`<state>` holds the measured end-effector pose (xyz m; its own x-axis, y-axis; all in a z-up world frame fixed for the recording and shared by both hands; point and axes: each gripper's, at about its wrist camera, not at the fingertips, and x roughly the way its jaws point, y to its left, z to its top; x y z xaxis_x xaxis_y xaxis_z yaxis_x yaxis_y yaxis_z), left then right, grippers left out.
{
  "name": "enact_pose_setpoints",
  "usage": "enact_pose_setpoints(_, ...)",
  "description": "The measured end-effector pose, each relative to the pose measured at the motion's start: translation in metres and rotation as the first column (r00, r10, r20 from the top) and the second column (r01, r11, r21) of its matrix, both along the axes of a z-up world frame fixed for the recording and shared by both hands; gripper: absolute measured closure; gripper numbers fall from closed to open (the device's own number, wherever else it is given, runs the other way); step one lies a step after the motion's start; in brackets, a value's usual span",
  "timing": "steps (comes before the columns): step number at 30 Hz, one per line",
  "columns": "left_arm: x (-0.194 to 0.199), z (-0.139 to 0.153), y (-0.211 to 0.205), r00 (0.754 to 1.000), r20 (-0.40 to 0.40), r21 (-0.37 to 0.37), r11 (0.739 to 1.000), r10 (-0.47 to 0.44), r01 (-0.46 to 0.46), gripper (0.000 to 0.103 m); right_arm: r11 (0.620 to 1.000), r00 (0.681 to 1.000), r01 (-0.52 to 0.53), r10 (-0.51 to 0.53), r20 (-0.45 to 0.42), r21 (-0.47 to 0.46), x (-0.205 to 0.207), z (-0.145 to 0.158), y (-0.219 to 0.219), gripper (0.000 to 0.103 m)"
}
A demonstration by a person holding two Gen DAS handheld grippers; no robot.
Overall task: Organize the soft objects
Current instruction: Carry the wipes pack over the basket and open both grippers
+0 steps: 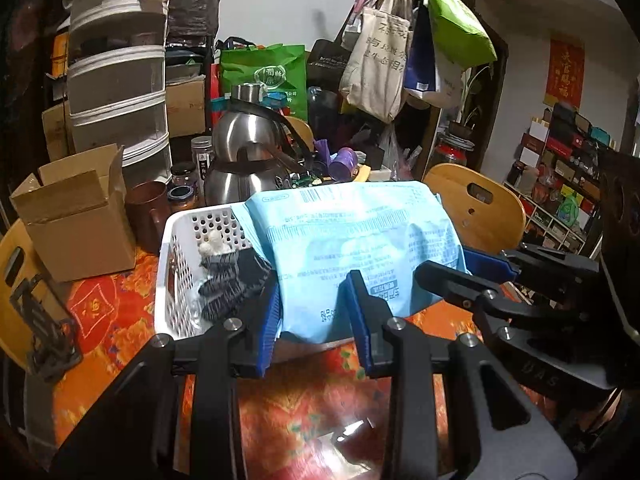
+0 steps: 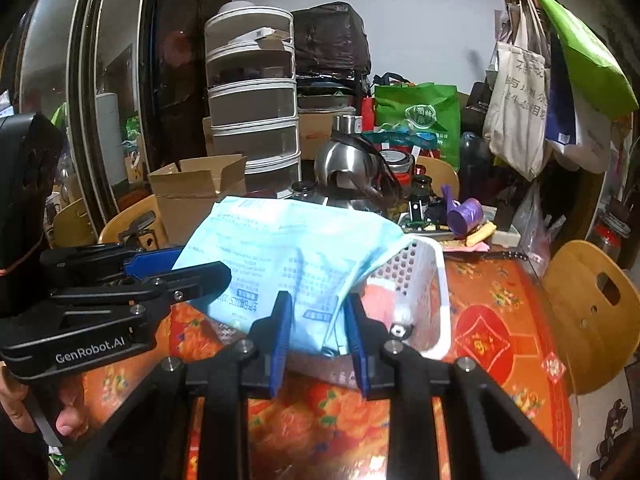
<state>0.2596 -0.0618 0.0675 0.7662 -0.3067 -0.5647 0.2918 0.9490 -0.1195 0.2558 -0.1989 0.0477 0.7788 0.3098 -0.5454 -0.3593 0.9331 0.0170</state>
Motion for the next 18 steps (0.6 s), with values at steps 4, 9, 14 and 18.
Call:
enact_pose_setpoints(4, 0.032, -0.003, 0.005, 1.0, -0.022, -0.011, 1.0, 0.009, -0.009, 0.073, 1.0, 1.0, -0.008, 0.008, -0.017, -0.007, 0.028, -0.005, 0.005, 0.077)
enact_pose_setpoints(9, 0.067, -0.009, 0.011, 0.999, -0.043, -0.009, 0.999, 0.031, -0.032, 0.073, 1.0, 1.0, -0.018, 0.018, -0.025, -0.004, 0.054, -0.008, 0.008, 0.077)
enact_pose_setpoints(14, 0.092, -0.014, 0.011, 0.997, -0.055, -0.005, 0.999, 0.049, -0.049, 0.072, 1.0, 0.999, -0.021, 0.021, -0.027, 0.003, 0.072, -0.013, 0.006, 0.077)
enact_pose_setpoints(18, 0.111, -0.022, 0.01, 0.995, -0.071, 0.0, 0.998, 0.069, -0.07, 0.071, 1.0, 0.999, -0.019, 0.018, -0.028, -0.014, 0.08, -0.021, 0.008, 0.077)
